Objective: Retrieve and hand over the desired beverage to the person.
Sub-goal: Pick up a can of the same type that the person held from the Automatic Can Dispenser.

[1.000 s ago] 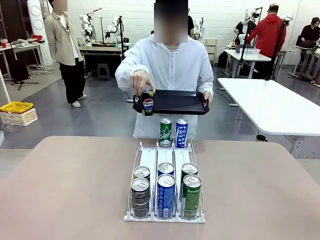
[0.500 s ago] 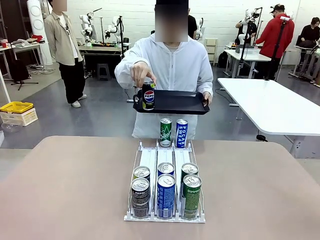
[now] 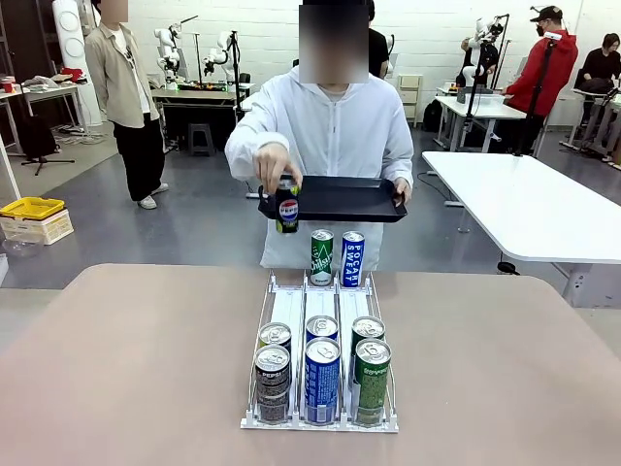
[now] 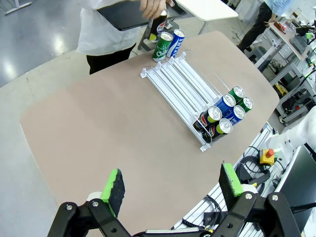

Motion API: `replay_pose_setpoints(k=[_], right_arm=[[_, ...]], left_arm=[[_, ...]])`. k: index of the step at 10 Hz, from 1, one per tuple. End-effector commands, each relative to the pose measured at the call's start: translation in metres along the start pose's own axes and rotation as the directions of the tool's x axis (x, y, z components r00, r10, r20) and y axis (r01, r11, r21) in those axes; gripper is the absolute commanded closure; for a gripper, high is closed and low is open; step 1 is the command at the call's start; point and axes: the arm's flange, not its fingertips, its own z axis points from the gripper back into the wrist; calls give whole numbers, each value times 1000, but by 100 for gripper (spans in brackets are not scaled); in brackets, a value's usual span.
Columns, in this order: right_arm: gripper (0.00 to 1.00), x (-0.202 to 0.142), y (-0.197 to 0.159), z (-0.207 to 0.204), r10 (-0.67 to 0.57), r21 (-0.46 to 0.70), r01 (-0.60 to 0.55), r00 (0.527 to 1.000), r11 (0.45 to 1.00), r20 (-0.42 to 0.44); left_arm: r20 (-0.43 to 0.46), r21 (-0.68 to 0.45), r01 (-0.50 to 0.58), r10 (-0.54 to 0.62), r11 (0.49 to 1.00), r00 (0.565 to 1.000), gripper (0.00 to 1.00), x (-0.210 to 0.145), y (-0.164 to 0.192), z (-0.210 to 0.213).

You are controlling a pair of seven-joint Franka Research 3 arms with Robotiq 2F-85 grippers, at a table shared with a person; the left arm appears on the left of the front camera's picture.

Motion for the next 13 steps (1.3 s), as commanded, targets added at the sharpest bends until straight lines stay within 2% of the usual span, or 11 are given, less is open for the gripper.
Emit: replay_pose_setpoints(k=[1,13], right_arm=[[0,1,-1,-1,6,24,-6,1000,1000,7],[0,1,-1,-1,6,24,-6,1000,1000,7]], left_arm=[[5,-11,19,-19,1000,1000,0,-1,1,1],[0,0,0,0,1000,1000,0,0,0,0]])
